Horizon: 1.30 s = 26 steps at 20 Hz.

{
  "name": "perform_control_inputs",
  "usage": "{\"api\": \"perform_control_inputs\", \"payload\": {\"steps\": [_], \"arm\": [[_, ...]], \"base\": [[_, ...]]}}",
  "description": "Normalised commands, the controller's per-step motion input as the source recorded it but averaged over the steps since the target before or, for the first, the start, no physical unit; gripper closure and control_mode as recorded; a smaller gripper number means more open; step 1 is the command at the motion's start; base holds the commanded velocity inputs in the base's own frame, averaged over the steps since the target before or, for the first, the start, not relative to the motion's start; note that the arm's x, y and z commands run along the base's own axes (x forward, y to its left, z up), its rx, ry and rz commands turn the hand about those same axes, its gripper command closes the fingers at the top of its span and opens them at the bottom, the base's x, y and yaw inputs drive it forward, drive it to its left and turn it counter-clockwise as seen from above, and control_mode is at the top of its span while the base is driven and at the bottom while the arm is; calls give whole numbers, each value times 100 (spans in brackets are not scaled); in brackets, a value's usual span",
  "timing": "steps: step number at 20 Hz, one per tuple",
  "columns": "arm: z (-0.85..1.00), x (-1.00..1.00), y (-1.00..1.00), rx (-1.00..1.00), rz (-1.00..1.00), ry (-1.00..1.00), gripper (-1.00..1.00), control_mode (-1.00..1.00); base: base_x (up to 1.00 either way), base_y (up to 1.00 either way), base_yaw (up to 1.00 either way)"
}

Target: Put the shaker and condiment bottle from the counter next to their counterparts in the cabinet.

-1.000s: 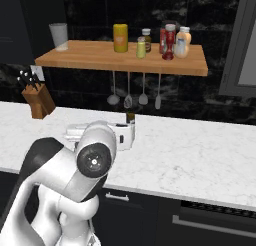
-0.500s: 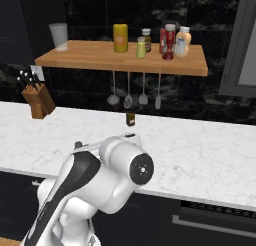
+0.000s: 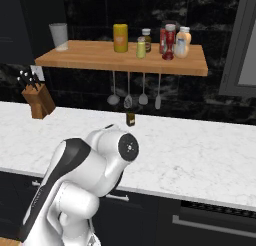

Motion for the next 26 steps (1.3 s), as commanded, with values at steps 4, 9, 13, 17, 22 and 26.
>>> {"api": "perform_control_inputs", "payload": {"steps": [4,9,13,17,22,26], "arm": [[-26,10,15,-1,6,5,-100,-100],[-31,0,8,0,1,0,-100,-100],[-39,0,13,0,1,0,-100,-100],[-25,0,25,0,4,1,-100,-100],[-23,0,24,-1,1,0,-100,-100],[-19,7,27,0,0,0,-100,-100]], "base": [[0,0,0],[0,0,0],[0,0,0],[0,0,0],[0,0,0],[0,0,0]]}}
